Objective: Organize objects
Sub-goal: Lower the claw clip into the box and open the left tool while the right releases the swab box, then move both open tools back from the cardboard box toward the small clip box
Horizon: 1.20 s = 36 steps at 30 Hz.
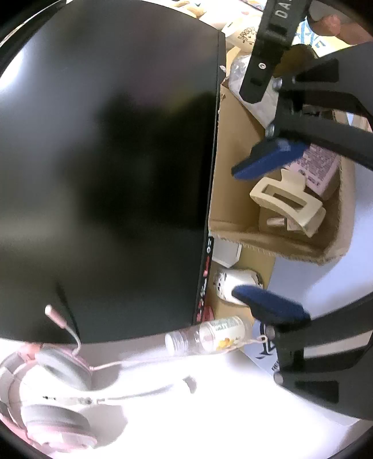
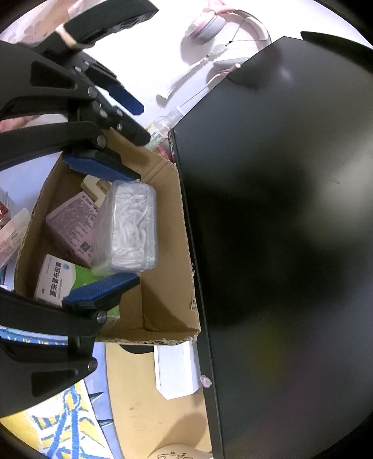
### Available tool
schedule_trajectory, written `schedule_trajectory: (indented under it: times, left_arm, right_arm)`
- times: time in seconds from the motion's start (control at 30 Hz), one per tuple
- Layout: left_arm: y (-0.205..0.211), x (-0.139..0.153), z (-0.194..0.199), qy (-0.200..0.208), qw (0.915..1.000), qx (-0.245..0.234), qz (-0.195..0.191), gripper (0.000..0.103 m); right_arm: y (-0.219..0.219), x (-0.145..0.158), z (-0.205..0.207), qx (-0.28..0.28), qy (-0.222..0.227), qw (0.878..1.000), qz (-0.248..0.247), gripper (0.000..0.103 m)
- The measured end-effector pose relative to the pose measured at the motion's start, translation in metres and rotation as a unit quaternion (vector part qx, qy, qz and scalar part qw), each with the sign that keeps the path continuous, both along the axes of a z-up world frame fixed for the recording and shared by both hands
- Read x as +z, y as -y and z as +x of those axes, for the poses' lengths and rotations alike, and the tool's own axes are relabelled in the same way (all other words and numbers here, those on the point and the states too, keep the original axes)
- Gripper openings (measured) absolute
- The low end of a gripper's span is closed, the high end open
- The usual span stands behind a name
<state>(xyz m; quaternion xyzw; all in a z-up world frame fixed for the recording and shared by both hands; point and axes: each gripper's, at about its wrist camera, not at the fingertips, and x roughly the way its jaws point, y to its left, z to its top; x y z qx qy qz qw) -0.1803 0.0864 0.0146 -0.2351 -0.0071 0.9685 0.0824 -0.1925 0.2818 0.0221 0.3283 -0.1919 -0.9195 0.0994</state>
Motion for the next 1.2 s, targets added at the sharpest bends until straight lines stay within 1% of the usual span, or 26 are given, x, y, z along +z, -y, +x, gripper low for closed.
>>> schedule_trajectory:
  times: [0.07, 0.1, 0.13, 0.17, 0.2, 0.23, 0.33, 0.4, 0.43, 0.47, 0.67, 0.8, 1.2]
  left_arm:
    - [0.004, 0.005, 0.005, -0.005, 1.0, 0.007, -0.004, 0.088]
    - [0.006, 0.007, 0.008, -0.009, 0.9998, 0.013, -0.007, 0.092]
    - [0.007, 0.009, 0.009, -0.011, 0.9997, 0.019, -0.011, 0.096]
    - [0.011, 0.011, 0.012, -0.015, 0.9995, 0.025, -0.015, 0.099]
    - [0.012, 0.012, 0.012, -0.018, 0.9992, 0.029, -0.019, 0.102]
    - [0.014, 0.013, 0.012, -0.021, 0.9989, 0.034, -0.023, 0.103]
    - [0.023, 0.015, 0.013, -0.016, 0.9988, 0.042, -0.019, 0.103]
    - [0.028, 0.016, 0.013, -0.012, 0.9991, 0.04, -0.01, 0.103]
    - [0.03, 0.016, 0.015, -0.011, 0.9991, 0.04, -0.008, 0.103]
    - [0.031, 0.017, 0.015, -0.01, 0.9991, 0.041, -0.008, 0.103]
    - [0.036, 0.019, 0.019, -0.012, 0.9984, 0.051, -0.024, 0.103]
    - [0.041, 0.023, 0.025, -0.013, 0.9982, 0.056, -0.019, 0.103]
    - [0.051, 0.032, 0.05, -0.012, 0.9987, 0.048, -0.013, 0.103]
  right_arm:
    - [-0.003, 0.001, 0.0, -0.003, 0.003, 1.0, -0.007, 0.068]
    - [-0.005, 0.002, 0.001, -0.006, 0.0, 1.0, -0.007, 0.068]
    - [-0.007, 0.004, 0.003, -0.01, -0.004, 1.0, -0.006, 0.071]
    - [-0.009, 0.005, 0.005, -0.013, -0.008, 1.0, -0.004, 0.078]
    - [-0.01, 0.008, 0.007, -0.016, -0.014, 1.0, -0.002, 0.082]
    - [-0.012, 0.01, 0.008, -0.018, -0.02, 1.0, -0.002, 0.087]
    - [-0.016, 0.015, 0.012, -0.023, -0.03, 0.999, 0.002, 0.091]
    - [-0.017, 0.016, 0.011, -0.024, -0.029, 0.999, 0.002, 0.096]
    - [-0.017, 0.015, 0.011, -0.023, -0.027, 0.999, 0.001, 0.101]
    - [-0.018, 0.015, 0.01, -0.023, -0.026, 0.999, -0.001, 0.102]
    - [-0.02, 0.013, 0.01, -0.019, -0.014, 1.0, 0.007, 0.103]
    - [-0.017, 0.015, 0.013, -0.017, -0.01, 1.0, 0.022, 0.103]
    - [-0.009, 0.026, 0.034, -0.02, -0.014, 0.999, 0.03, 0.103]
